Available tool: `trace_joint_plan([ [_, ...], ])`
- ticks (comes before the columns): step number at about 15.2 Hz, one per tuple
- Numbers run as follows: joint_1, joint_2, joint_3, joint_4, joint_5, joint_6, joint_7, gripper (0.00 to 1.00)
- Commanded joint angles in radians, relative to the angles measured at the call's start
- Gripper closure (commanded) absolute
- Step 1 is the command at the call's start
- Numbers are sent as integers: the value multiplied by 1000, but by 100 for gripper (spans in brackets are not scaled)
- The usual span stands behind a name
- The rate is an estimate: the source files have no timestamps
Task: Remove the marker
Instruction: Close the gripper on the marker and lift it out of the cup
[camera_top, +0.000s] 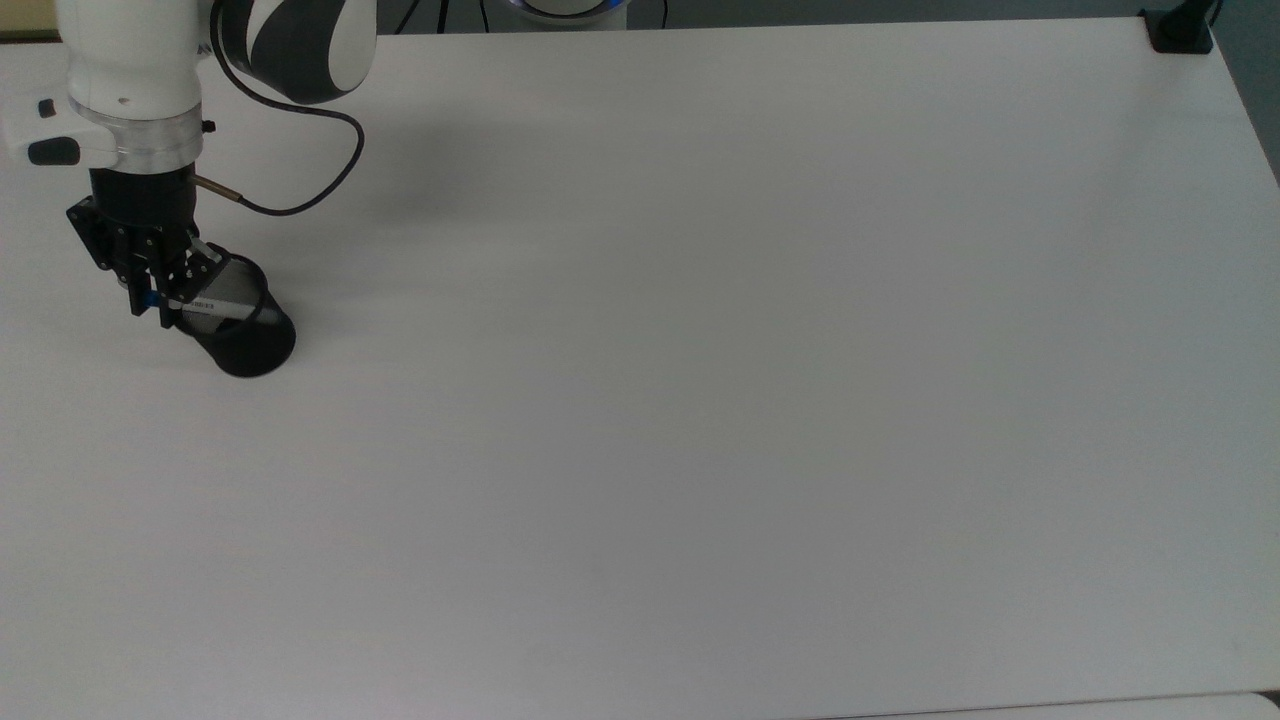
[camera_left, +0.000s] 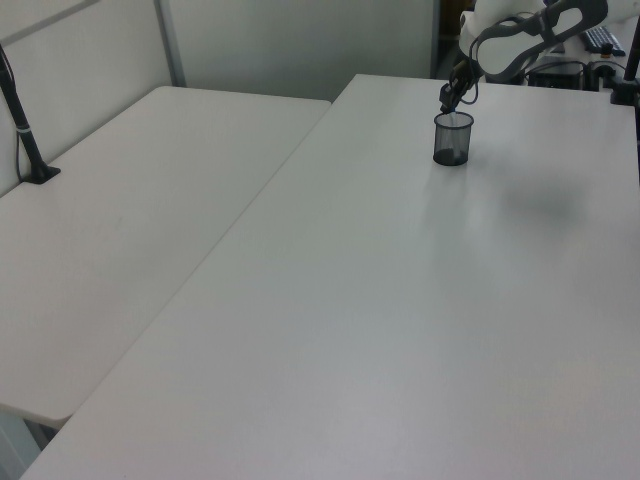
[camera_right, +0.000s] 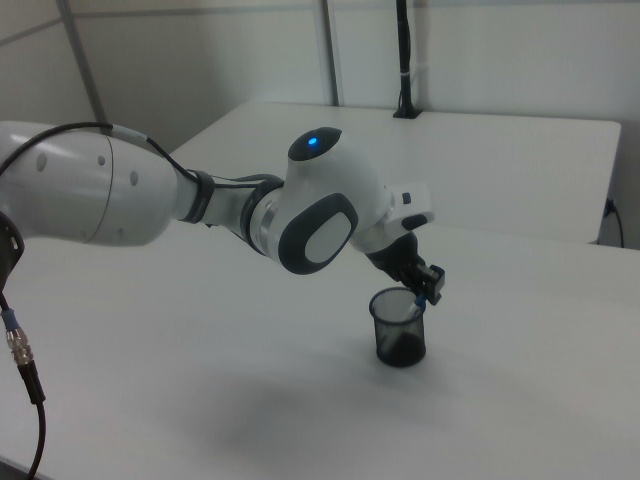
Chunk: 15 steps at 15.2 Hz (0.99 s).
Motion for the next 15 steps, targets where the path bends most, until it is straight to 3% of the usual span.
trace_joint_plan([
  [1, 9, -34, -12, -12, 39, 11, 9, 100],
  [4, 9, -96, -12, -14, 39, -40, 6, 100],
  [10, 40, -281, 7, 14, 41, -325, -3, 100],
  [12, 60, -312, 37, 48, 41, -446, -2, 100],
  [15, 62, -300, 137, 69, 39, -544, -8, 100],
])
